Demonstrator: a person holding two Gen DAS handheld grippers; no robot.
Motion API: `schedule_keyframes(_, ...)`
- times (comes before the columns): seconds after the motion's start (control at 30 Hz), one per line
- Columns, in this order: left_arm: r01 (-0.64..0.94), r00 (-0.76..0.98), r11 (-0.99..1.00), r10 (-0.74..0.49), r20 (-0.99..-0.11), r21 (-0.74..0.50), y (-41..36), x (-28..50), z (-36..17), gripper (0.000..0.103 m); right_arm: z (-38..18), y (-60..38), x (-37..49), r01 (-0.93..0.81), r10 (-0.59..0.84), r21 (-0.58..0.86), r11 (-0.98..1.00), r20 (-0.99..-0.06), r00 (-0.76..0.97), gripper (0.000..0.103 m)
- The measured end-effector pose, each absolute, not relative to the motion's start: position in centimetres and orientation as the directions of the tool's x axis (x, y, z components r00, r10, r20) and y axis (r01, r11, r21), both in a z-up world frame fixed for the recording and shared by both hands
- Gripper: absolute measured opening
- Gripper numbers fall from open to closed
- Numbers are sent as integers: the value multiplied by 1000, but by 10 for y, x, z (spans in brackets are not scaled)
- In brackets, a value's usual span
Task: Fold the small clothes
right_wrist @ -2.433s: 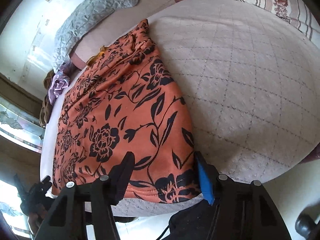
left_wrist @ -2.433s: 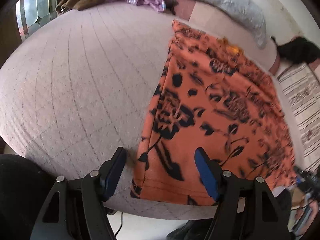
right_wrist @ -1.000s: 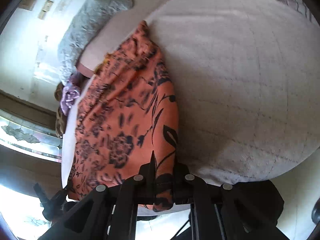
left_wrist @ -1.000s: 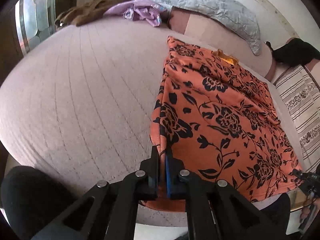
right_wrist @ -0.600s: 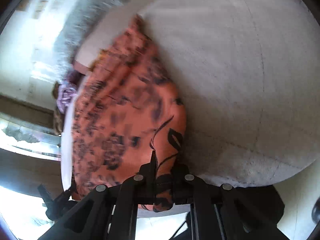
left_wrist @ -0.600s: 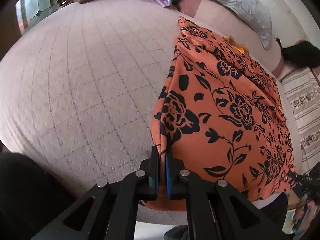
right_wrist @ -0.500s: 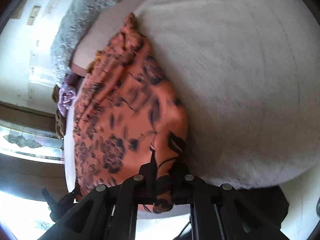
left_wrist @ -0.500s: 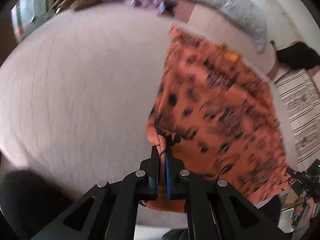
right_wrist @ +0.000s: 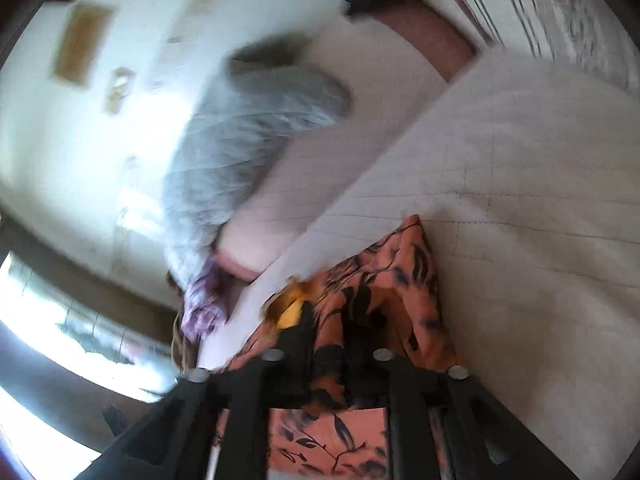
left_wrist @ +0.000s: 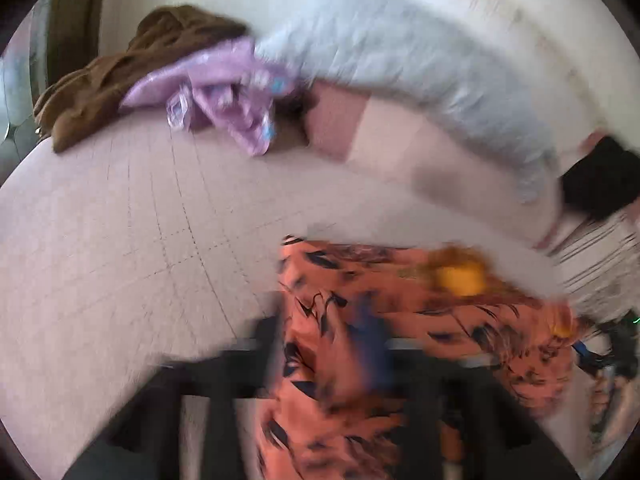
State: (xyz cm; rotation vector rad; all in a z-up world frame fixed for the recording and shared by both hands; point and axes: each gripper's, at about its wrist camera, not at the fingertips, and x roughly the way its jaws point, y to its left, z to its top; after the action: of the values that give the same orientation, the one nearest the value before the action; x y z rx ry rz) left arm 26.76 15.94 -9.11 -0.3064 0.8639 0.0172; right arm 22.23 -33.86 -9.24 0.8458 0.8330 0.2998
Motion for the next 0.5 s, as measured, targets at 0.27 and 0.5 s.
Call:
schedule_keyframes(0.27, -183, 718, 954, -35, -695, -237, 183, 214, -100, 73, -121, -321, 213, 89, 406, 577, 812, -667, 625, 87)
schedule_keyframes(0.5, -40, 572, 977, -149, -807, -209, 132, 214, -159, 75, -140, -284, 201, -39, 362, 392, 919, -801, 478, 58)
